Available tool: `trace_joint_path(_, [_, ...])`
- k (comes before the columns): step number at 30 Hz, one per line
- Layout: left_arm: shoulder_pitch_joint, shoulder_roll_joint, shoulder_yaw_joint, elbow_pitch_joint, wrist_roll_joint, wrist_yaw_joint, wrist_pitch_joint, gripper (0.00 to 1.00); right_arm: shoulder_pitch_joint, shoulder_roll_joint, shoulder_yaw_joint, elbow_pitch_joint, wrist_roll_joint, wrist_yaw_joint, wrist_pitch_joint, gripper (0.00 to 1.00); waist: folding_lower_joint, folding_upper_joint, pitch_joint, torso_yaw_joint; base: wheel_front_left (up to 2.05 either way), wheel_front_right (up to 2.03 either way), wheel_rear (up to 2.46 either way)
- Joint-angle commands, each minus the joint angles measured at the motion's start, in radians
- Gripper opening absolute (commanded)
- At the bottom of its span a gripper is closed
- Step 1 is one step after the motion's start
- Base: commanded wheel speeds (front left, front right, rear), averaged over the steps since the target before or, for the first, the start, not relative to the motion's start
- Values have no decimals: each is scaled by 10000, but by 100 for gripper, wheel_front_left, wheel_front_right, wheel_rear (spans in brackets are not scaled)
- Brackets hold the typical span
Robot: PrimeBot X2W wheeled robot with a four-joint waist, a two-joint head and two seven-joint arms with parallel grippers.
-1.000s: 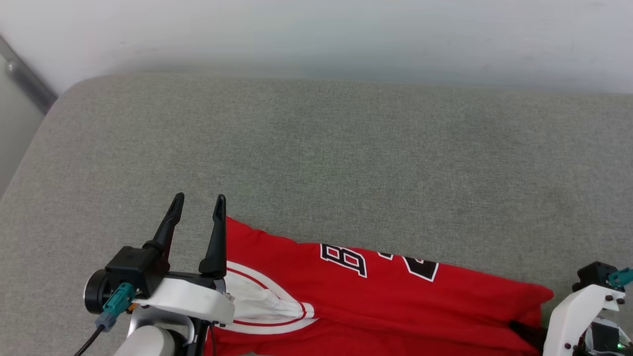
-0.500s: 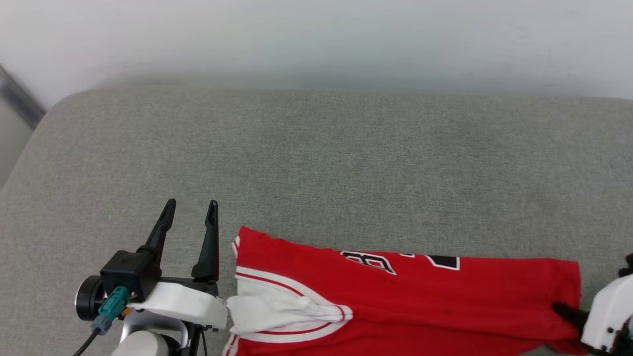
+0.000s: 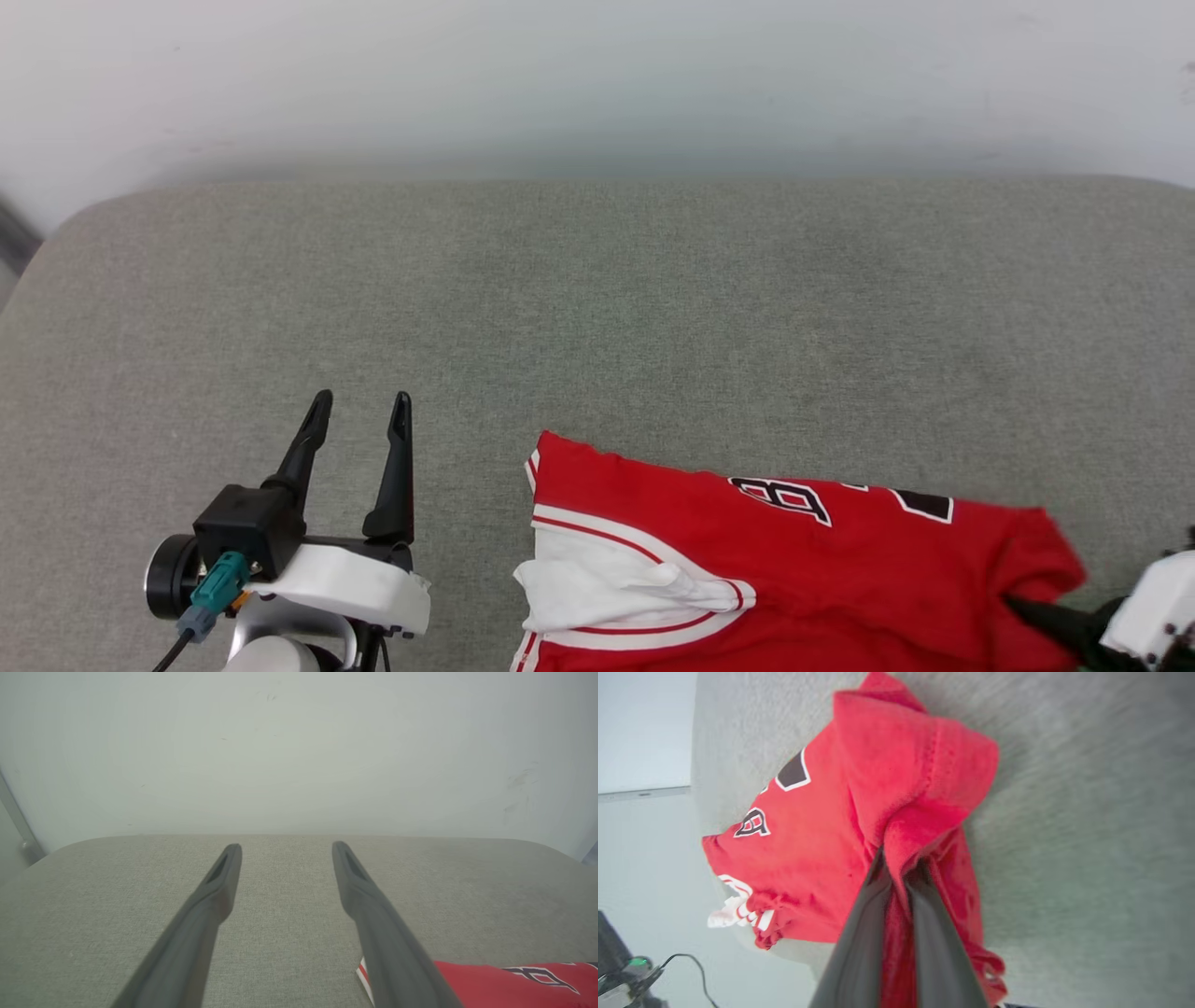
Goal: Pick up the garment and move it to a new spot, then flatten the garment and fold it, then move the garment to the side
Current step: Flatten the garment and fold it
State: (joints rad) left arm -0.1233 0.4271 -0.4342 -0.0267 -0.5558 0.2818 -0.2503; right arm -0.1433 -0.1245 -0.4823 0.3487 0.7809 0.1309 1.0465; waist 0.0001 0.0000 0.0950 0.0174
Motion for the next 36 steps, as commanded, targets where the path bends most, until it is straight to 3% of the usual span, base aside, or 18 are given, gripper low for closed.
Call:
trace_joint_path(1, [105,0,6,26,17,0,-39,100,49,247,17,-143,297,-4,352,0,-1,0,-77,-22,0,0,0])
trace_joint_path(6, [145,27,-81,73,-18,-35,33,100,38,724,346,-250,2365,-4,1915,0,-1,0,-289,13,0,0,0])
trace_joint_path(9, [162,32,-151,86,-43,-51,85,100,-201,763,1286,310,4293,-4,1937,0,-1,0,-395,101,0,0,0])
trace_joint_path(10, [162,32,-151,86,-43,-51,85,100,-201,763,1286,310,4293,-4,1937,0,-1,0,-395,101,0,0,0])
trace_joint_path(13, [81,14,-240,61,-36,-74,155,100,-346,755,2741,577,5632,-4,1284,0,-1,0,-420,264,0,0,0])
trace_joint_path(14, [-4,14,-290,49,-28,-117,200,100,-444,755,3812,628,6178,-4,743,0,-1,0,-400,389,0,0,0])
trace_joint_path(16, [-81,14,-298,51,-14,-136,213,100,-643,747,4835,679,6558,-4,117,0,-1,0,-331,517,0,0,0])
trace_joint_path(21, [-331,-115,-400,117,-18,-245,203,100,-1202,744,6927,726,6973,-4,-1810,0,-1,0,-70,942,0,0,0])
trace_joint_path(24, [-466,-197,-439,185,-10,-304,161,100,-1594,740,7736,1128,6282,-2,-2959,0,-1,0,138,1142,0,0,0])
trace_joint_path(25, [-509,-222,-448,218,-7,-329,146,100,-1729,738,7924,1252,6048,-2,-3301,38,-1,0,200,1192,0,0,0])
trace_joint_path(26, [-540,-247,-456,250,-4,-338,123,100,-1797,738,8073,1363,5984,-2,-3558,49,-1,0,249,1233,0,0,0])
trace_joint_path(27, [-556,-272,-449,295,-14,-349,98,100,-1860,743,8232,1465,5987,-2,-3755,89,-1,0,293,1254,0,0,0])
trace_joint_path(28, [-580,-296,-439,343,-18,-356,90,100,-1925,743,8404,1542,5946,-2,-3899,100,-1,0,319,1264,0,0,0])
trace_joint_path(33, [-629,-354,-382,546,-35,-426,8,100,-2249,698,9061,1398,5471,-2,-4322,100,-1,0,371,1226,0,0,0])
trace_joint_path(36, [-638,-354,-339,669,-39,-456,-16,100,-2421,288,9470,741,4746,-2,-4772,100,-1,0,329,1135,0,0,0])
